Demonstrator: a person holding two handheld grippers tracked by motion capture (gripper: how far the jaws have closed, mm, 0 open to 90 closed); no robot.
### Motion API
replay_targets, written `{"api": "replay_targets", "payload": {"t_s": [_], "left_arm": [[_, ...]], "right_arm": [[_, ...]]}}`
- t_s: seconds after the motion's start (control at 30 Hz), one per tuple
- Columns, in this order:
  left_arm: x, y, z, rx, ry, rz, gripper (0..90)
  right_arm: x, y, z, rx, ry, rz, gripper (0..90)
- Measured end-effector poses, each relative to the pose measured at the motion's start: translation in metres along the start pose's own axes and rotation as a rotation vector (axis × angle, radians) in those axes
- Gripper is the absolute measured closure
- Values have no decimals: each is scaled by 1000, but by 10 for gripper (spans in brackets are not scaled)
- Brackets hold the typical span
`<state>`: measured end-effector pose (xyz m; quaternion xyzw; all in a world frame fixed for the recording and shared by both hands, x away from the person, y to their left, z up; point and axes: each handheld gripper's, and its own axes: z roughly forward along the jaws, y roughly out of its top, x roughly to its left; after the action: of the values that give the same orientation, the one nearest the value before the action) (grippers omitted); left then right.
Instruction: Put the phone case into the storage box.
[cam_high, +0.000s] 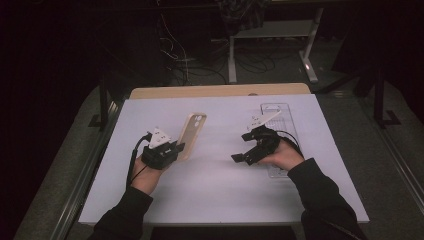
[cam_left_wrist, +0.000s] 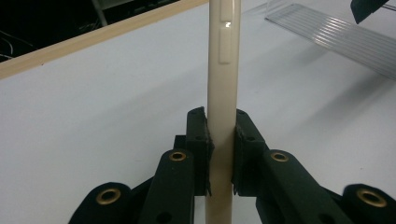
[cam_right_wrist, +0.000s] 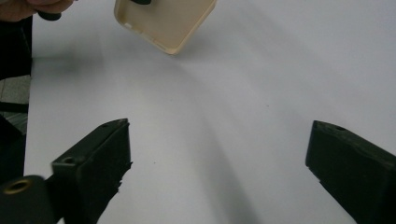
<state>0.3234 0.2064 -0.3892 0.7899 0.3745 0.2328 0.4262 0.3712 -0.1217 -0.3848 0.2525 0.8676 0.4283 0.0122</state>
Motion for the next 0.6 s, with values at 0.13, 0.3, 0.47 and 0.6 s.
{"api": "replay_targets", "payload": {"t_s": [0.13, 0.3, 0.47, 0.6], "left_arm": [[0, 0, 0, 4, -2, -1, 798], [2, -1, 0, 15, -1, -2, 798], [3, -1, -1, 14, 1, -11, 798], [4, 0, -2, 14, 8, -13, 797]], "right_arm": [[-1, 1, -1, -7, -19, 16, 7], [1, 4, -2, -9, -45, 28, 0], [2, 10, 1, -11, -53, 37, 0], [3, 18, 6, -22, -49, 42, 0]]}}
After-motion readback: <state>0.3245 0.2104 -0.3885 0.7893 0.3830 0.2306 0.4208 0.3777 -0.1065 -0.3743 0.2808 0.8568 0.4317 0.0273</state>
